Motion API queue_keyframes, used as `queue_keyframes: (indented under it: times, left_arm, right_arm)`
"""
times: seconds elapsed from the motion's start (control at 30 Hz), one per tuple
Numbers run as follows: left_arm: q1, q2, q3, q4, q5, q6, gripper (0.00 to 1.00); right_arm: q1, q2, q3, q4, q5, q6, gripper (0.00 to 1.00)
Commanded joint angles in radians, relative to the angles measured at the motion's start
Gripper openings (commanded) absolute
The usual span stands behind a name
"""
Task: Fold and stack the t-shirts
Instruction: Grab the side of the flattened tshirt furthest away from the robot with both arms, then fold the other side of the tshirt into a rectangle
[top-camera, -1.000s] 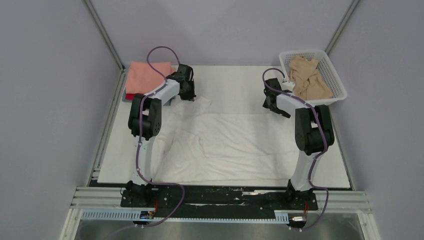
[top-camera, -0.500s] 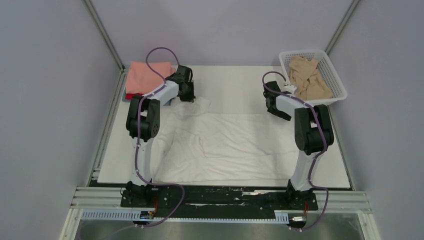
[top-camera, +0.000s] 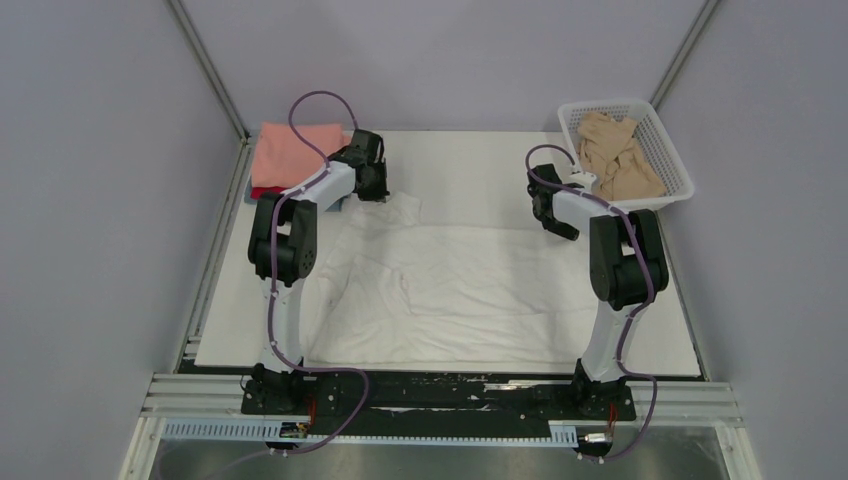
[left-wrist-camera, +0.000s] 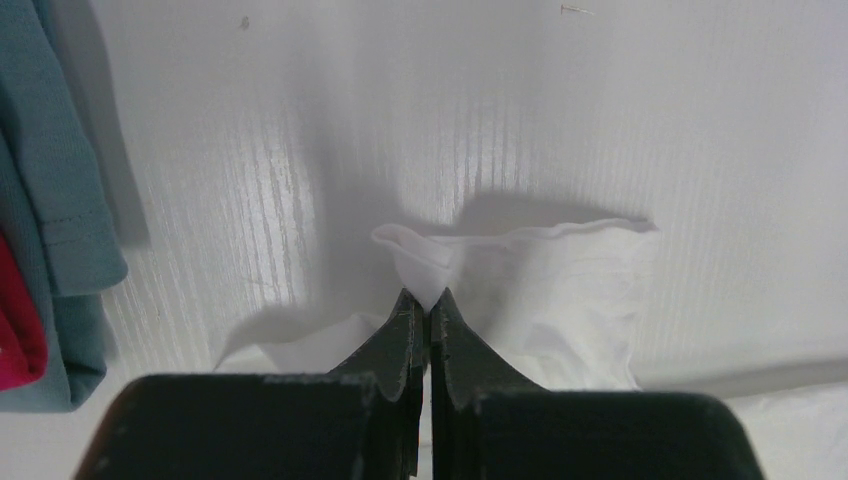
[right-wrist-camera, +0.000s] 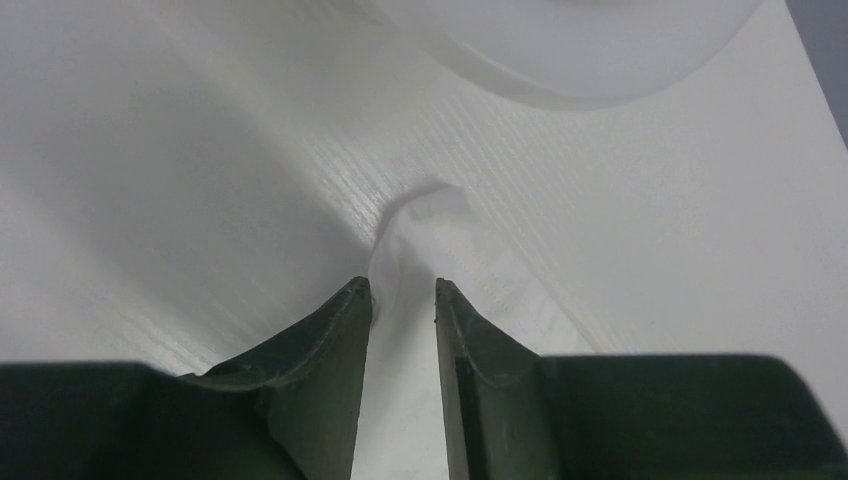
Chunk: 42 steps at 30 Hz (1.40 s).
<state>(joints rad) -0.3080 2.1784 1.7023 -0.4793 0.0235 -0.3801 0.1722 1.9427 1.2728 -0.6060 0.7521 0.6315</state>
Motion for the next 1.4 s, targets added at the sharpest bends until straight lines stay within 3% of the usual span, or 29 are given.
queue_keyframes:
  times: [0.0, 0.47, 0.57, 0.67, 0.73, 0.87, 1.17, 1.37]
  left_arm:
    - [-0.008, -0.071, 0.000, 0.026, -0.012, 0.023, 0.00]
    - [-0.008, -0.103, -0.030, 0.047, -0.014, 0.014, 0.00]
    - [-0.007, -0.110, -0.032, 0.049, -0.008, 0.010, 0.00]
    - [-0.008, -0.120, -0.035, 0.053, 0.004, 0.005, 0.00]
    - [-0.008, -0.137, -0.044, 0.056, 0.015, 0.008, 0.00]
    - [-0.008, -0.210, -0.116, 0.103, 0.038, 0.013, 0.00]
    - [-0.038, -0.439, -0.402, 0.234, 0.081, 0.016, 0.00]
    - [-0.100, -0.607, -0.568, 0.260, 0.001, 0.013, 0.00]
  right_arm:
    - [-0.011, -0.021, 0.004, -0.008, 0.045, 0.028, 0.31]
    - [-0.023, 0.006, -0.015, -0.051, -0.096, 0.052, 0.28]
    - [-0.026, 0.001, -0.014, -0.055, -0.089, 0.066, 0.19]
    - [-0.026, -0.010, -0.004, -0.048, -0.076, 0.079, 0.01]
    - [-0.026, -0.019, 0.012, -0.035, -0.061, 0.066, 0.00]
    - [-0.024, -0.066, 0.020, -0.016, -0.078, 0.038, 0.00]
    - [0.003, -0.266, -0.175, 0.127, -0.178, -0.013, 0.00]
    - [0.010, -0.389, -0.271, 0.134, -0.196, -0.015, 0.00]
